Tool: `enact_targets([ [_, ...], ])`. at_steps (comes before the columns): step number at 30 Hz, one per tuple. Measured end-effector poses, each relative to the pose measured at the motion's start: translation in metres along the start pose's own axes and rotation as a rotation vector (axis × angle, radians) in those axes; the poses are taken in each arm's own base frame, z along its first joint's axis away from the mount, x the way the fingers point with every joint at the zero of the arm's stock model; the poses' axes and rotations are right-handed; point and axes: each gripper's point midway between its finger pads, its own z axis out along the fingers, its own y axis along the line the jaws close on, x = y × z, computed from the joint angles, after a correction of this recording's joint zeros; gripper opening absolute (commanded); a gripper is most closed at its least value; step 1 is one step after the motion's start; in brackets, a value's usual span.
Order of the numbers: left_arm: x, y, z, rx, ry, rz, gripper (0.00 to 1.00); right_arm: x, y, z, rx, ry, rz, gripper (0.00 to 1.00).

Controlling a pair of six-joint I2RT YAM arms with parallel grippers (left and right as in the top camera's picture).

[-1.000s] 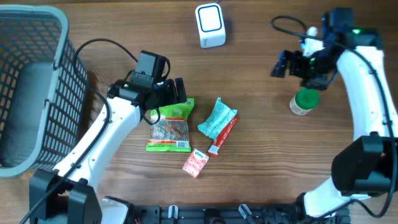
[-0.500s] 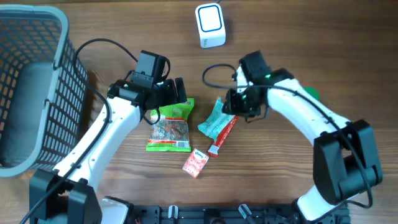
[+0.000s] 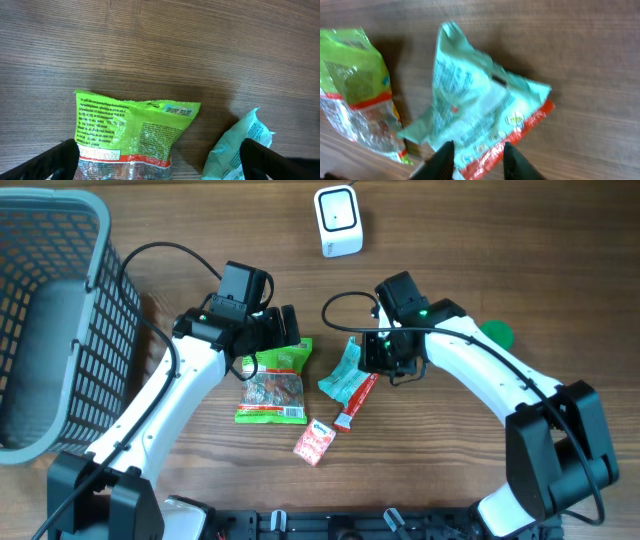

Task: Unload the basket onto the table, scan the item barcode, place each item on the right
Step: 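Reach the right gripper to the red stick packet and grasp it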

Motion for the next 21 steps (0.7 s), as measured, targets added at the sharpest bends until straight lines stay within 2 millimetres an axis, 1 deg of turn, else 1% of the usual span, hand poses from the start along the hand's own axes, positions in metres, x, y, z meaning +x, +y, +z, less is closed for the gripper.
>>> enact_targets([
  [2, 0.0, 0.0, 0.0, 0.0, 0.0, 0.0, 1.0, 0.006, -0.002, 0.0, 0.004, 0.025, 0.047, 0.16],
  [4, 0.0, 0.0, 0.0, 0.0, 0.0, 0.0, 1.0, 0.011, -0.002, 0.002, 0.003, 0.04, 0.093, 0.16],
  [7, 0.0, 0.0, 0.0, 0.0, 0.0, 0.0, 1.0, 0.026, -0.002, 0.013, 0.014, 0.07, 0.139, 0.17],
  [13, 0.0, 0.0, 0.0, 0.0, 0.0, 0.0, 1.0, 0.057, 0.019, 0.039, 0.005, 0.094, 0.121, 0.17],
  [15, 0.0, 0.0, 0.0, 0.0, 0.0, 0.0, 1.0, 0.066, 0.02, 0.044, 0.025, 0.101, 0.121, 0.17],
  [16, 0.0, 0.0, 0.0, 0.0, 0.0, 0.0, 1.0, 0.07, 0.017, 0.047, 0.052, 0.098, 0.124, 0.17],
  [18, 0.0, 0.0, 0.0, 0.0, 0.0, 0.0, 1.0, 0.073, 0.014, 0.05, 0.08, 0.088, 0.128, 0.17],
  [21, 0.0, 0.0, 0.0, 0.0, 0.0, 0.0, 1.0, 0.072, 0.012, 0.049, 0.108, 0.064, 0.127, 0.16],
])
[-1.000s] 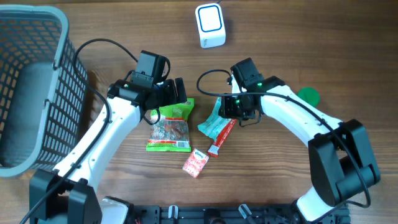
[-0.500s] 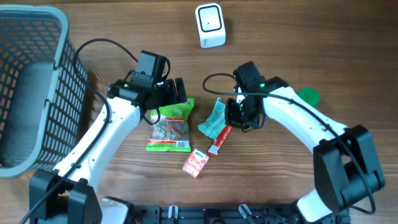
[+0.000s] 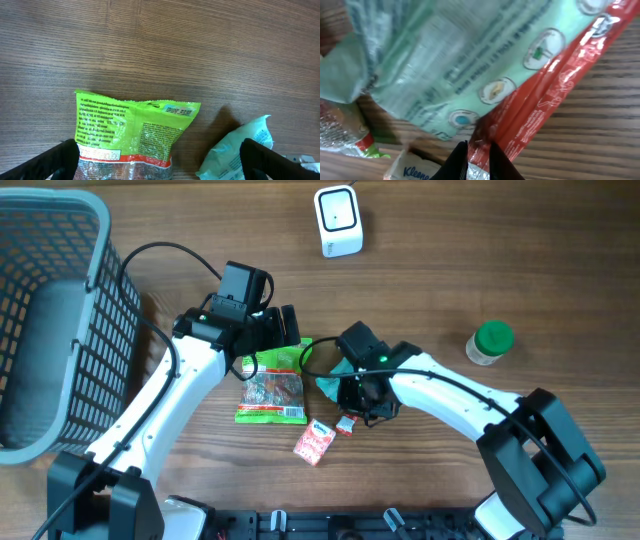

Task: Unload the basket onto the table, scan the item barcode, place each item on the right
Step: 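Reach the right gripper to the red stick packet and grasp it, then lift the red packet with the right gripper toward the scanner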

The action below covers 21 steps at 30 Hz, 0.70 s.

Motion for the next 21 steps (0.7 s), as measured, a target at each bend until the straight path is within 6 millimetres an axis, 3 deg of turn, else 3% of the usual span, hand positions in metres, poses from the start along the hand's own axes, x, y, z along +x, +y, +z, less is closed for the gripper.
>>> enact_targets([
  [4, 0.0, 0.0, 0.0, 0.0, 0.0, 0.0, 1.0, 0.002, -0.015, -0.002, 0.072, -0.007, -0.003, 0.06],
  [12, 0.0, 0.0, 0.0, 0.0, 0.0, 0.0, 1.0, -0.004, -0.065, -0.015, 0.19, 0.052, -0.059, 0.07],
  [16, 0.0, 0.0, 0.0, 0.0, 0.0, 0.0, 1.0, -0.021, -0.071, -0.031, 0.191, 0.049, -0.132, 0.08],
  [19, 0.0, 0.0, 0.0, 0.0, 0.0, 0.0, 1.0, -0.023, -0.069, -0.041, 0.197, 0.062, -0.185, 0.17],
  [20, 0.0, 0.0, 0.0, 0.0, 0.0, 0.0, 1.0, -0.024, -0.067, -0.045, 0.195, 0.06, -0.208, 0.35],
  [21, 0.0, 0.0, 0.0, 0.0, 0.0, 0.0, 1.0, -0.024, -0.066, -0.048, 0.194, 0.062, -0.223, 0.42],
])
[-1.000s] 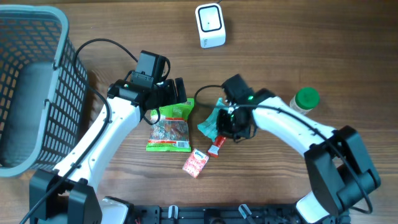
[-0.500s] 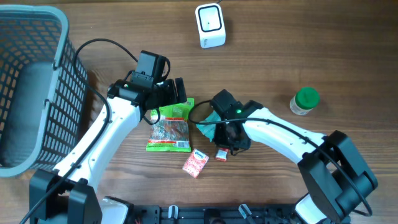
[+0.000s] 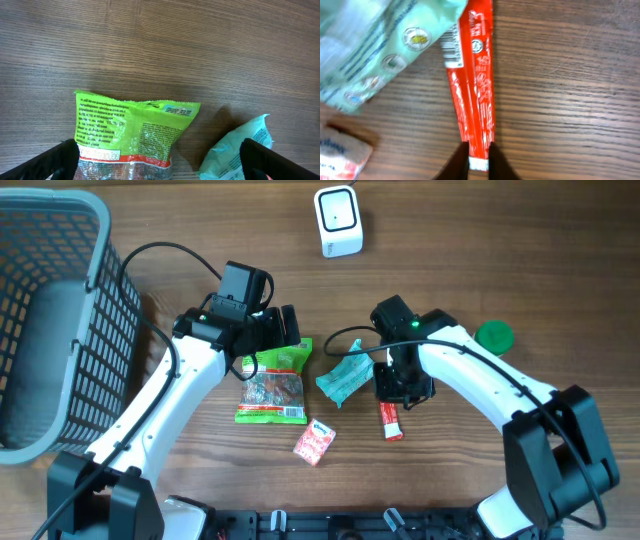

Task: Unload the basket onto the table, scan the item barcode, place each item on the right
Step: 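Lift the red packet with the right gripper toward the scanner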

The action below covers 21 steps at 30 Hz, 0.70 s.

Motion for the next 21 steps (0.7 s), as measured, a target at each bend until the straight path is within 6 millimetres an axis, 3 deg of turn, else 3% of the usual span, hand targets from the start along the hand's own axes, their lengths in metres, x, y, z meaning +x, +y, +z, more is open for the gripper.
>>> enact_targets([
  [5, 0.0, 0.0, 0.0, 0.0, 0.0, 0.0, 1.0, 0.007, -0.002, -0.003, 0.009, 0.022, -0.038, 0.47],
  [9, 0.0, 0.0, 0.0, 0.0, 0.0, 0.0, 1.0, 0.01, -0.005, 0.009, 0.003, 0.021, -0.047, 0.34],
  [19, 0.0, 0.0, 0.0, 0.0, 0.0, 0.0, 1.0, 0.028, -0.006, 0.034, -0.039, 0.059, -0.049, 0.29],
  [21, 0.0, 0.0, 0.0, 0.0, 0.0, 0.0, 1.0, 0.028, -0.005, 0.036, -0.046, 0.056, -0.049, 0.23],
])
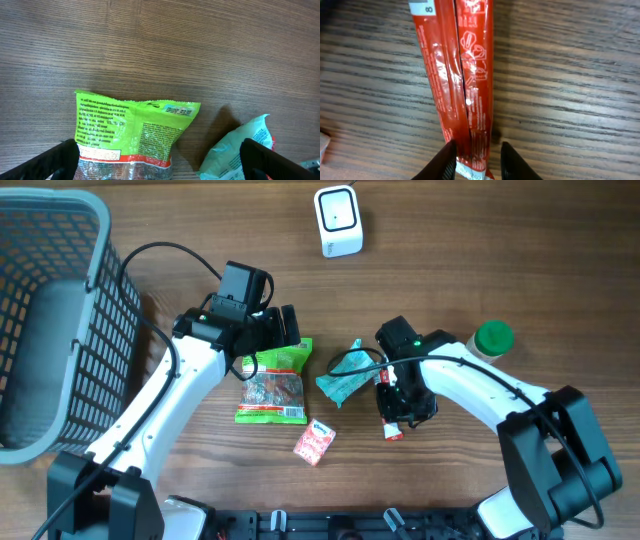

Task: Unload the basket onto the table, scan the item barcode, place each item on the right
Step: 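Lift the red packet with the right gripper toward the scanner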

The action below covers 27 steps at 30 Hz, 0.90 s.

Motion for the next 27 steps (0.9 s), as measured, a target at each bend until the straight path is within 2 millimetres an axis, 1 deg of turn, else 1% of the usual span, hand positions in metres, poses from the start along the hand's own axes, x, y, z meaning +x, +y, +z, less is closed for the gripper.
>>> enact_targets([
  [1, 0.0, 0.0, 0.0, 0.0, 0.0, 0.0, 1.0, 0.0, 0.001, 0.001, -0.005, 0.001, 0.0, 0.14],
  [3, 0.0, 0.0, 0.0, 0.0, 0.0, 0.0, 1.0, 0.001, 0.002, 0.001, -0.015, 0.002, 0.003, 0.04],
  [7, 0.0, 0.0, 0.0, 0.0, 0.0, 0.0, 1.0, 0.002, 0.002, -0.001, -0.016, 0.001, -0.004, 0.04],
  [10, 0.0, 0.0, 0.0, 0.0, 0.0, 0.0, 1.0, 0.004, -0.009, -0.004, 0.048, -0.011, -0.002, 0.04],
  [13, 0.0, 0.0, 0.0, 0.0, 0.0, 0.0, 1.0, -0.003, -0.022, -0.016, 0.108, -0.073, 0.002, 0.04],
  [17, 0.0, 0.0, 0.0, 0.0, 0.0, 0.0, 1.0, -0.008, -0.034, -0.021, 0.144, -0.105, 0.026, 0.04],
  [20, 0.0, 0.0, 0.0, 0.0, 0.0, 0.0, 1.0, -0.011, -0.036, -0.022, 0.153, -0.118, 0.027, 0.04],
  [27, 0.0, 0.0, 0.0, 0.0, 0.0, 0.0, 1.0, -0.017, -0.033, -0.022, 0.138, -0.143, 0.024, 0.04],
])
